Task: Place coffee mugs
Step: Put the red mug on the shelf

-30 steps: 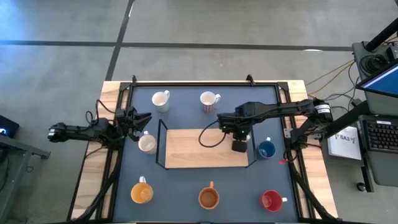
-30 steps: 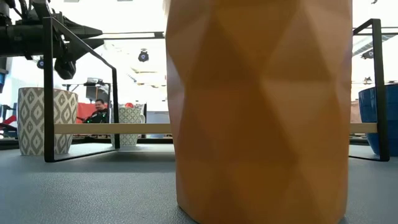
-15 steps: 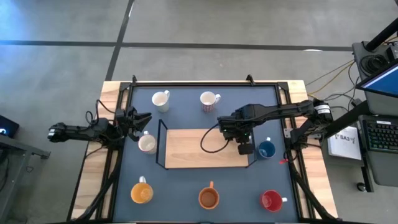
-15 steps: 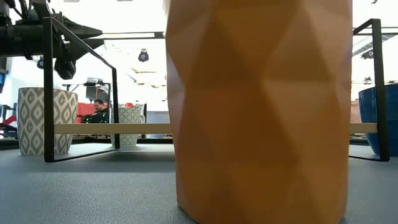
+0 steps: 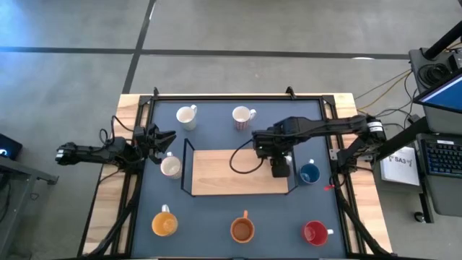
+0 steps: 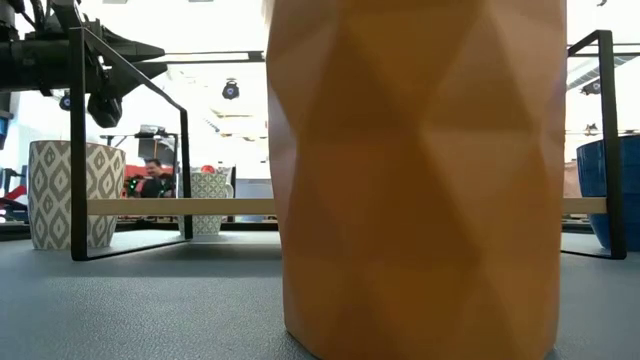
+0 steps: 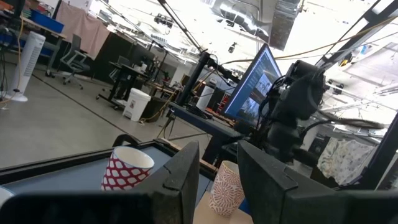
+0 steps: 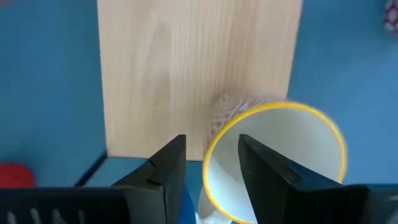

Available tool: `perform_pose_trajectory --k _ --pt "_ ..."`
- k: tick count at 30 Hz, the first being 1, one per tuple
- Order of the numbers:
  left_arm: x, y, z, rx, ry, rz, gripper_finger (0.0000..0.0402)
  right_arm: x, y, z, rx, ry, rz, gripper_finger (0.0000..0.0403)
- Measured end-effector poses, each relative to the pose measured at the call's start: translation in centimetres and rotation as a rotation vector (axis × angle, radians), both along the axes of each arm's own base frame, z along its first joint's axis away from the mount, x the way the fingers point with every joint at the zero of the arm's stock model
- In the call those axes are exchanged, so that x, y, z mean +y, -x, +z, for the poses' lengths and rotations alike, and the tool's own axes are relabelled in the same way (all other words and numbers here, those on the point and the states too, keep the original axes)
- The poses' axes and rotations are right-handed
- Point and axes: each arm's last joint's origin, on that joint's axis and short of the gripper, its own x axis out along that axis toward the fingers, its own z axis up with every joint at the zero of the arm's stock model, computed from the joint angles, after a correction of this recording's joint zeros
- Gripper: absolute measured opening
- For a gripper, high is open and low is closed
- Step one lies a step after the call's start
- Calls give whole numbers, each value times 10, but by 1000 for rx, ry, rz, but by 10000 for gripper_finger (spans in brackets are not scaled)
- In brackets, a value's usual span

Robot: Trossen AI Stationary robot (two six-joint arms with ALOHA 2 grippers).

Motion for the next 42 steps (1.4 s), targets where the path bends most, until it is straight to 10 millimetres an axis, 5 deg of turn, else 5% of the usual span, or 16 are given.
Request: perform_pose_trajectory --k 9,25,42 --pt "0 0 0 0 0 0 93 15 6 11 65 -161 -163 117" --pt "0 0 0 0 0 0 93 109 29 13 132 -223 -87 113" --pt "0 0 0 -1 0 0 93 207 88 8 233 -201 -254 142"
